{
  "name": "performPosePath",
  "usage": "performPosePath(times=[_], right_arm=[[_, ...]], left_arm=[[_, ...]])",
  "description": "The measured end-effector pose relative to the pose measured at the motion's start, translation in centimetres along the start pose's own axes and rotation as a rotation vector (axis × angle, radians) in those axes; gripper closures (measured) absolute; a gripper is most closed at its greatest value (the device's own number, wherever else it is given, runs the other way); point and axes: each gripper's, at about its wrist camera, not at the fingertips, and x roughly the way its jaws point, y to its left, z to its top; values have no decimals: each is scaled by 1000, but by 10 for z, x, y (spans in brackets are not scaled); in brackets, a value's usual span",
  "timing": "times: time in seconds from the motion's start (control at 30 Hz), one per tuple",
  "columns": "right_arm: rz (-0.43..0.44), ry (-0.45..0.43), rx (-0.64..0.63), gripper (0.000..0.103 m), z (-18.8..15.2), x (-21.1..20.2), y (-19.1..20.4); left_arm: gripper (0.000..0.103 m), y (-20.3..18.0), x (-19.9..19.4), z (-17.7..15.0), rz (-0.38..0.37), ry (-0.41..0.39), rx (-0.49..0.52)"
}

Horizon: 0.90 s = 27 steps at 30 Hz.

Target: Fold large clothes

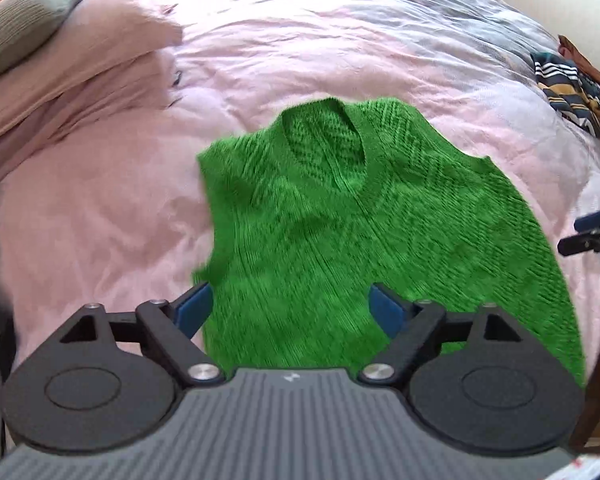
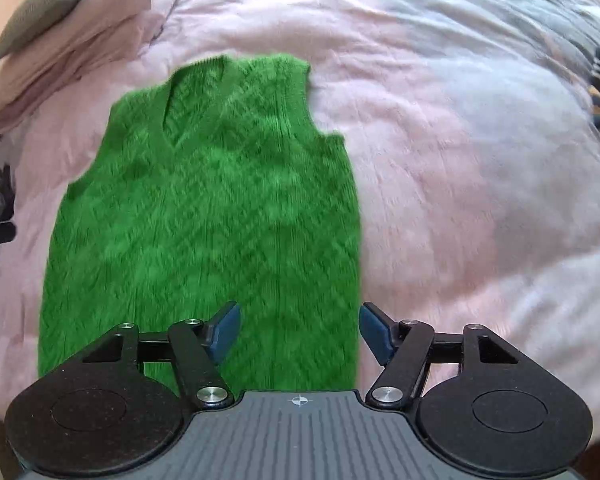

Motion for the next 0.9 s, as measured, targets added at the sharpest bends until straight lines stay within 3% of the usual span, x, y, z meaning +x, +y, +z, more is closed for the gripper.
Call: performPosePath(times=[0.23,0.43,0.57,0.67,0.9], right_arm=[[16,-128,-193,39,83,48,11],[-42,-169,-337,40,157,92,14],[-26,-170,-378,41,187,119,12],[-11,-163,-431,42,198,139,13],[65,-68,-455,43,209,190,9]], left_arm=[[42,51,91,78,-95,-70,187],[43,67,146,130,-149,-78,360],[55,65,181,135,-184,-20,454],[58,67,205,133,-175,19,503],[54,78,242,124,-216,62,453]])
